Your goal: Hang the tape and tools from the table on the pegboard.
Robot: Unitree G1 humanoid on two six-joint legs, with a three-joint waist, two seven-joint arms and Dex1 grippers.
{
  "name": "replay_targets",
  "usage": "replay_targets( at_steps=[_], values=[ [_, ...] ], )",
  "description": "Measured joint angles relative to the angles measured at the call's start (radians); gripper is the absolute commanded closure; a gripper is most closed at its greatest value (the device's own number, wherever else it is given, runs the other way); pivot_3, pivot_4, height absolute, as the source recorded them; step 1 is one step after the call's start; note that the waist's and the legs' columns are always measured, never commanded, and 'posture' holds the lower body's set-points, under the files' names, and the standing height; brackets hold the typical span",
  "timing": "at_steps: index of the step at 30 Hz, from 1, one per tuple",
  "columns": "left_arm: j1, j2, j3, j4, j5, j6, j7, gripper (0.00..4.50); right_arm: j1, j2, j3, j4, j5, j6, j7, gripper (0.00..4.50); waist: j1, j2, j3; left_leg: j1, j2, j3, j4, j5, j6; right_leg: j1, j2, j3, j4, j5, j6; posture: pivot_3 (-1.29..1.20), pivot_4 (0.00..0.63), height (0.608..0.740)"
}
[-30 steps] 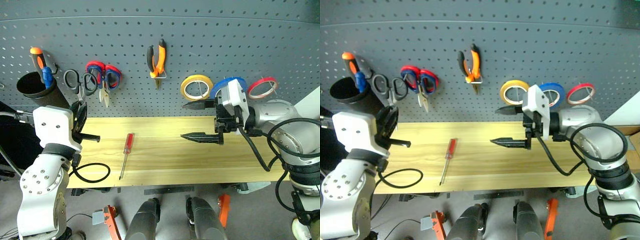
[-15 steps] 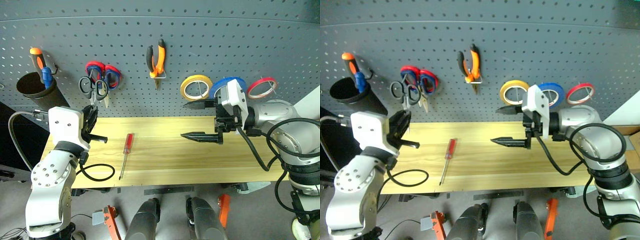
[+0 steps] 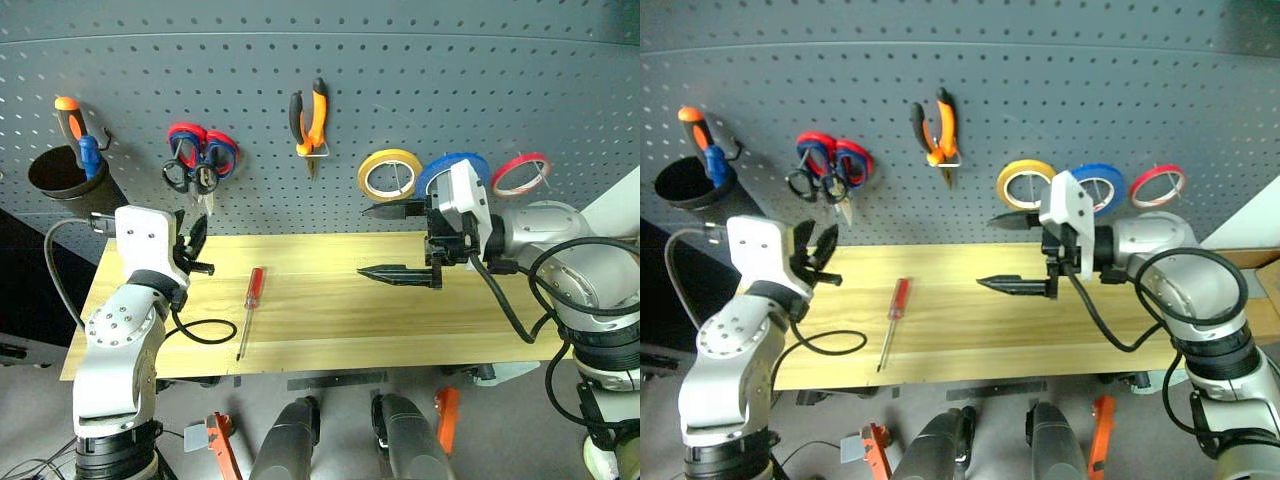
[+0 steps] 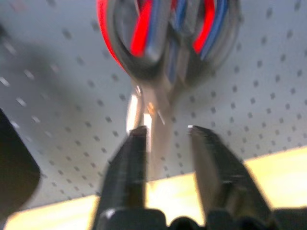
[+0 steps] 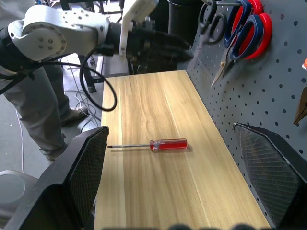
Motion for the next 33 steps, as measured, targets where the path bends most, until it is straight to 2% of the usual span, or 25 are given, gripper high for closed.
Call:
replay_targets(
  at_steps=[4,8,13,18,23,28,30,33],
  values=[
    [0.042,0.015,-0.026,0.022,0.024,0.040,0.003,0.39,0.007,-0.001,-0.001,-0.017,0.004,0.033,-0.012,0.00,-0.002,0.000,0.000,0.000,0.000,0.000,0.000,0.000,0.000,0.000,0.000,0.000,0.000,0.000,0.000,-0.11,0.274,0.740],
    [-0.004,0.034,-0.079,0.149,0.060,0.173,0.011,0.39,0.006,0.051,-0.017,-0.017,0.009,0.131,-0.133,0.00,-0.002,0.000,0.000,0.000,0.001,0.000,0.001,0.001,-0.001,0.000,0.001,0.000,0.001,0.002,-0.002,-0.11,0.283,0.740],
    [-0.161,0.034,-0.170,0.341,0.072,0.361,0.015,0.39,0.001,0.106,-0.015,-0.016,0.016,0.279,-0.262,0.00,-0.001,0.000,0.000,0.000,0.001,-0.001,0.002,0.001,-0.001,0.000,0.001,-0.001,0.002,0.003,-0.002,-0.11,0.287,0.740],
    [-0.282,0.021,-0.253,0.483,0.071,0.424,-0.021,0.39,0.002,0.128,-0.004,-0.028,0.042,0.347,-0.299,0.00,-0.011,0.000,0.000,0.000,0.001,0.000,0.001,0.001,-0.001,-0.001,0.001,-0.001,0.001,0.003,-0.001,-0.13,0.297,0.740],
    [-0.379,-0.032,-0.263,0.633,0.061,0.489,-0.028,0.39,0.005,0.141,0.019,-0.069,0.061,0.379,-0.308,0.00,-0.020,0.000,0.000,0.000,0.001,0.000,0.001,0.001,-0.001,-0.001,0.001,0.000,0.001,0.003,-0.001,-0.14,0.306,0.740],
    [-0.392,-0.075,-0.248,0.668,0.054,0.548,-0.015,0.39,0.009,0.142,0.044,-0.096,0.075,0.385,-0.309,0.00,-0.033,0.000,0.000,0.000,0.001,0.000,0.001,0.001,-0.001,-0.001,0.001,0.000,0.002,0.003,-0.001,-0.15,0.307,0.740],
    [-0.401,-0.095,-0.221,0.676,0.053,0.561,0.004,0.75,0.009,0.140,0.047,-0.102,0.076,0.385,-0.309,0.00,-0.033,0.000,0.000,0.000,0.001,0.001,0.001,0.001,-0.001,-0.001,0.001,0.000,0.002,0.003,-0.001,-0.15,0.307,0.740],
    [-0.412,-0.108,-0.193,0.689,0.054,0.576,0.026,1.57,0.009,0.136,0.056,-0.103,0.075,0.385,-0.309,0.00,-0.035,0.000,0.000,0.000,0.001,0.001,0.002,0.001,-0.001,-0.001,0.001,0.000,0.003,0.003,-0.001,-0.15,0.308,0.740]
  ],
)
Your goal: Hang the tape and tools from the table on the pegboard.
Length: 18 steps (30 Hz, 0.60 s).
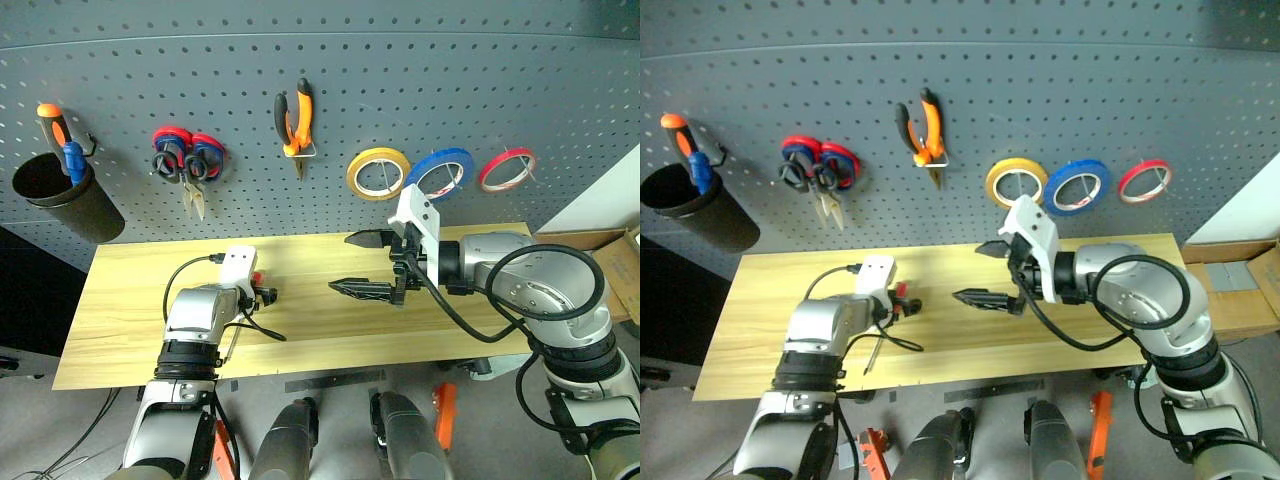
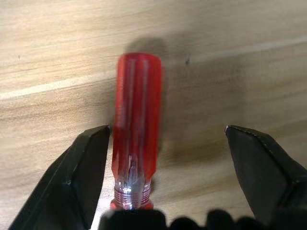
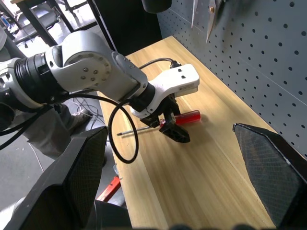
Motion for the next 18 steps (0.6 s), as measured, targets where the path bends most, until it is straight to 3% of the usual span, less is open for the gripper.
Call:
replay_targets(
  at_steps=[6,13,18],
  values=[
    [-0.003,-0.014,0.059,0.001,-0.004,0.035,0.024,3.60,-0.006,-0.032,0.064,-0.002,-0.045,-0.031,0.018,0.00,-0.005,0.000,0.000,0.000,0.000,0.000,0.000,0.000,0.000,0.000,0.000,0.000,0.001,0.000,0.000,-0.15,0.299,0.740],
    [0.098,0.014,0.057,-0.111,-0.006,-0.043,0.023,3.67,-0.008,-0.041,0.076,0.000,-0.082,-0.072,0.042,0.00,-0.009,0.000,0.000,0.000,0.000,0.001,0.000,0.000,0.000,-0.001,0.000,0.000,0.000,0.000,0.000,-0.15,0.281,0.740],
    [0.282,0.090,0.073,-0.381,0.032,-0.270,0.022,3.67,-0.016,-0.037,0.067,0.009,-0.089,-0.098,0.050,0.00,-0.008,0.000,0.000,0.000,0.001,0.001,-0.002,0.000,0.000,-0.001,0.000,0.000,-0.002,0.000,0.000,-0.14,0.264,0.740]
  ],
)
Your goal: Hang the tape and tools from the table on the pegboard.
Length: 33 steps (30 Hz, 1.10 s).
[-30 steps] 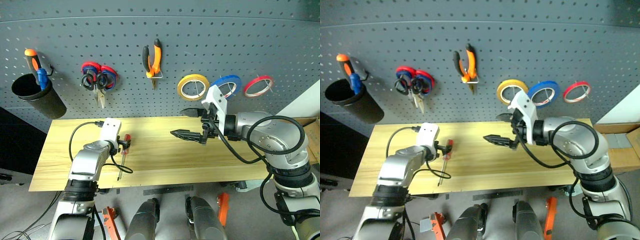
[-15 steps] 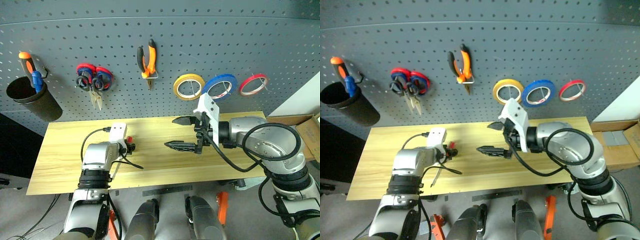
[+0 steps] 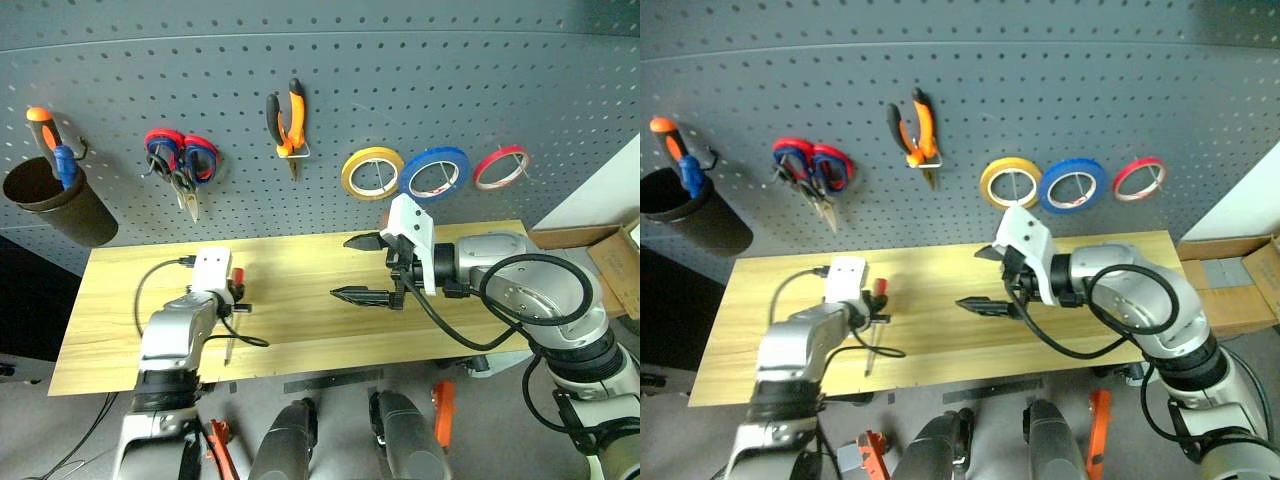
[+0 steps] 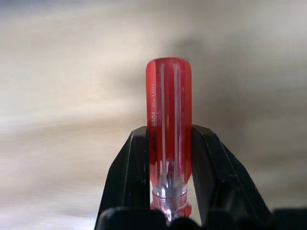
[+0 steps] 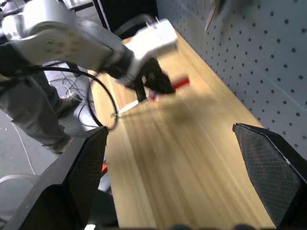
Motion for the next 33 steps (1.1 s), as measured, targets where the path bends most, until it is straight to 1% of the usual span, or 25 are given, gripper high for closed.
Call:
replay_targets(
  at_steps=[3,5,7,12,15,19,23,25,28,31,33],
  values=[
    [0.092,-0.004,0.048,-0.142,0.002,-0.107,0.012,3.67,-0.007,0.003,-0.010,0.005,0.002,-0.021,0.006,0.00,0.002,0.000,0.000,0.000,0.000,0.000,0.000,0.000,0.000,0.001,0.000,0.000,-0.001,0.000,0.000,-0.12,0.252,0.740],
    [0.165,-0.004,0.086,-0.234,0.022,-0.198,0.033,3.67,-0.008,-0.001,-0.016,0.006,0.003,-0.047,0.032,0.00,0.004,-0.001,0.000,0.000,0.000,0.000,0.000,0.000,0.000,0.001,0.000,0.000,-0.001,0.000,0.000,-0.11,0.247,0.740],
    [0.204,-0.002,0.116,-0.297,0.043,-0.258,0.050,3.67,-0.009,-0.008,-0.023,0.008,0.003,-0.076,0.062,0.00,0.006,-0.001,-0.001,0.000,0.000,0.000,0.000,0.000,0.000,0.001,0.000,-0.001,-0.001,0.000,0.000,-0.10,0.236,0.740],
    [0.223,0.030,0.164,-0.427,0.076,-0.340,0.066,3.67,-0.010,-0.005,-0.042,0.028,0.002,-0.216,0.156,0.00,0.020,-0.002,-0.003,0.000,0.000,0.001,0.000,0.000,0.000,0.001,0.000,-0.001,0.000,0.001,0.000,-0.06,0.220,0.740],
    [0.165,0.062,0.201,-0.445,0.088,-0.347,0.069,3.67,-0.028,0.009,-0.054,0.053,0.008,-0.283,0.203,0.00,0.029,-0.002,-0.005,0.000,0.000,0.001,0.001,0.000,0.000,0.001,0.000,-0.002,0.000,0.001,0.000,-0.04,0.204,0.740],
    [-0.040,0.115,0.234,-0.444,0.068,-0.320,0.072,3.67,-0.103,0.030,-0.070,0.115,0.028,-0.297,0.246,0.00,0.046,-0.003,-0.008,0.000,0.001,-0.001,0.003,0.001,-0.001,0.001,0.000,-0.005,0.000,0.003,-0.001,-0.02,0.192,0.740],
    [-0.150,0.122,0.243,-0.433,0.033,-0.281,0.073,3.67,-0.116,0.040,-0.074,0.147,0.033,-0.307,0.262,0.00,0.052,-0.005,-0.015,-0.001,0.000,-0.001,0.002,0.001,-0.001,0.001,0.000,-0.006,-0.001,0.003,-0.001,-0.02,0.186,0.740],
    [-0.245,0.133,0.257,-0.374,0.015,-0.253,0.079,3.67,-0.117,0.043,-0.074,0.164,0.029,-0.311,0.262,0.00,0.055,-0.006,-0.016,-0.002,0.001,-0.002,0.003,0.001,-0.002,0.000,0.000,-0.008,-0.001,0.003,-0.001,-0.03,0.185,0.740],
    [-0.376,0.193,0.302,-0.286,-0.001,-0.242,0.093,3.67,-0.117,0.042,-0.074,0.170,0.016,-0.319,0.262,0.00,0.051,-0.007,-0.017,-0.001,0.001,-0.001,0.003,0.002,-0.003,0.000,0.000,-0.008,0.000,0.004,-0.001,-0.04,0.185,0.740],
    [-0.458,0.246,0.343,-0.185,-0.014,-0.253,0.096,3.67,-0.116,0.042,-0.075,0.176,0.012,-0.319,0.260,0.00,0.050,-0.007,-0.018,-0.001,0.001,-0.001,0.003,0.002,-0.003,0.000,0.000,-0.009,0.000,0.004,-0.001,-0.04,0.187,0.740],
    [-0.474,0.265,0.358,-0.131,-0.018,-0.265,0.098,3.67,-0.116,0.041,-0.075,0.176,0.012,-0.319,0.259,0.00,0.050,-0.007,-0.018,-0.001,0.001,-0.001,0.003,0.002,-0.003,0.000,0.000,-0.009,0.000,0.004,-0.001,-0.05,0.190,0.740]
  ],
)
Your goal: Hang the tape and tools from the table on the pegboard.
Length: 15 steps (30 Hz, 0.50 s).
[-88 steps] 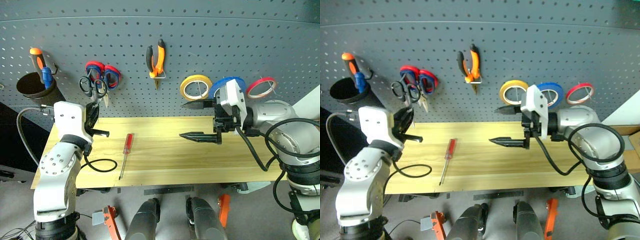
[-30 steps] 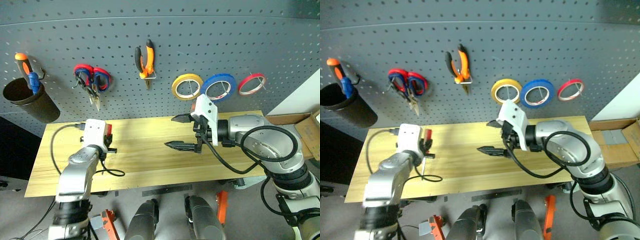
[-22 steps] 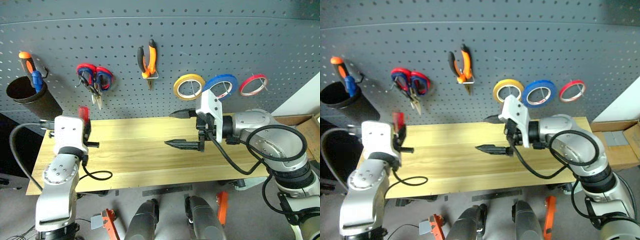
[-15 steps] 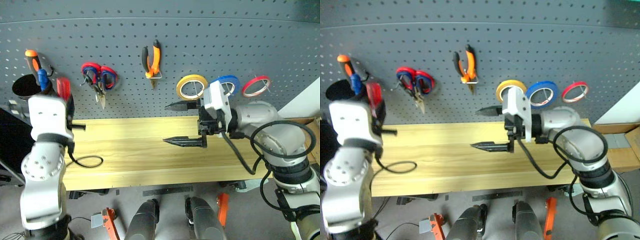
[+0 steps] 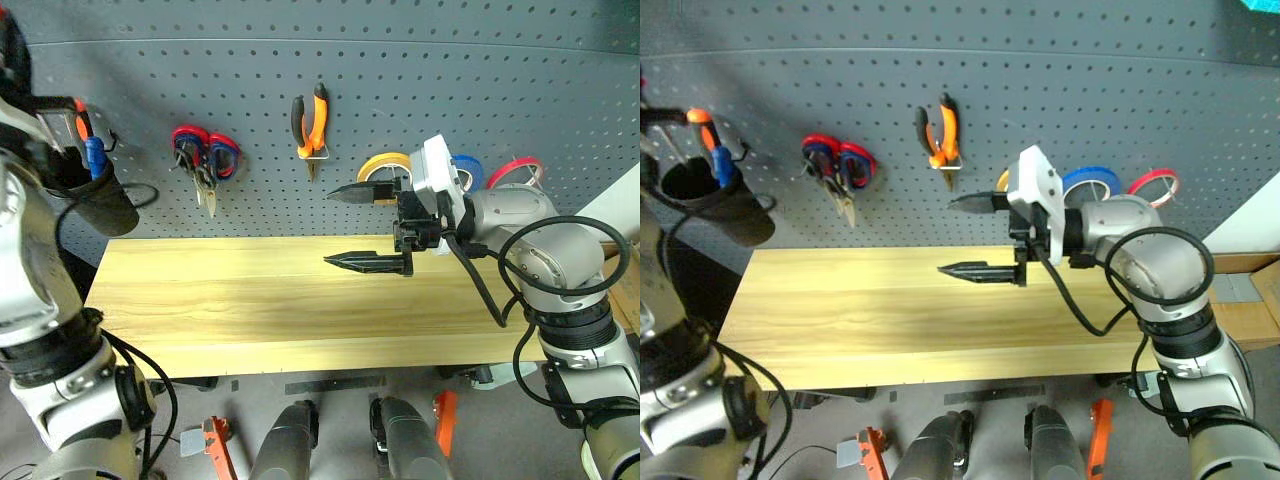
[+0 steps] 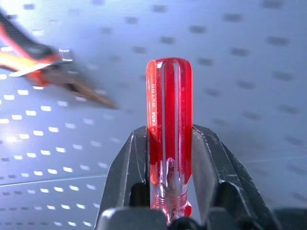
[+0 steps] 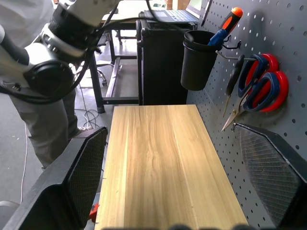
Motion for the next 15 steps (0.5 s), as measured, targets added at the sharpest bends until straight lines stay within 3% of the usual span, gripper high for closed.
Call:
replay_targets(
  at_steps=[15],
  values=[
    [0.081,-0.039,-0.050,0.264,0.040,-0.280,0.053,3.67,0.003,-0.004,-0.003,-0.004,0.001,0.003,-0.006,0.00,0.001,-0.002,-0.001,-0.002,0.000,-0.002,0.010,0.000,0.000,0.001,0.000,0.001,0.006,0.002,0.000,-0.07,0.189,0.740]
  ],
)
